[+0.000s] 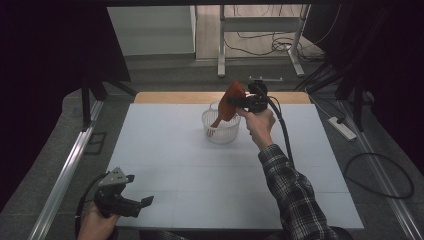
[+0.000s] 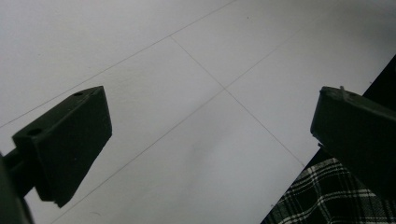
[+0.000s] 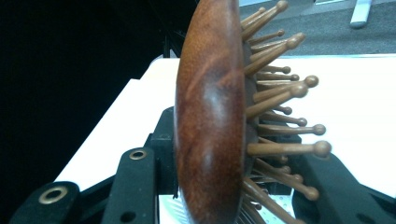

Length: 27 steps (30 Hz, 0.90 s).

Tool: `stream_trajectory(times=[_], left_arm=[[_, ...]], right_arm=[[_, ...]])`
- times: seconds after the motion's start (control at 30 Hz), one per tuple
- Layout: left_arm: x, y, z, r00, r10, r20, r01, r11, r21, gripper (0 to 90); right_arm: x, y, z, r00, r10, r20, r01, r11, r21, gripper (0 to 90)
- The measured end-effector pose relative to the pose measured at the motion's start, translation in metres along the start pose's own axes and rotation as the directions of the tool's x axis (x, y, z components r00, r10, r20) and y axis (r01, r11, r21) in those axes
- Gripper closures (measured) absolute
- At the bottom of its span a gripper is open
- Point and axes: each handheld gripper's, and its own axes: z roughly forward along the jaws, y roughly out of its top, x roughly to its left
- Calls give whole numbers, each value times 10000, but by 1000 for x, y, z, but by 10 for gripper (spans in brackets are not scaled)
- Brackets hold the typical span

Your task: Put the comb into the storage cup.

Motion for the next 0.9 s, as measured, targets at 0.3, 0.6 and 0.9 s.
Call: stream_trajectory(times=[0.3,0.6,0.9], left_arm=[[0,0,0,10000,6,15,-6,10000,15,0],[0,0,1,10000,28,0,-28,10000,83,0],[0,1,1,10000,-12,-5,12,9999,110,0]], right_arm=[[-3,-7,4,9998,-70,165,69,9999,93,562],[-8,-13,3,9999,67,132,-67,10000,-2,541],[-17,-18,1,9989,350,314,-345,9993,-144,481]])
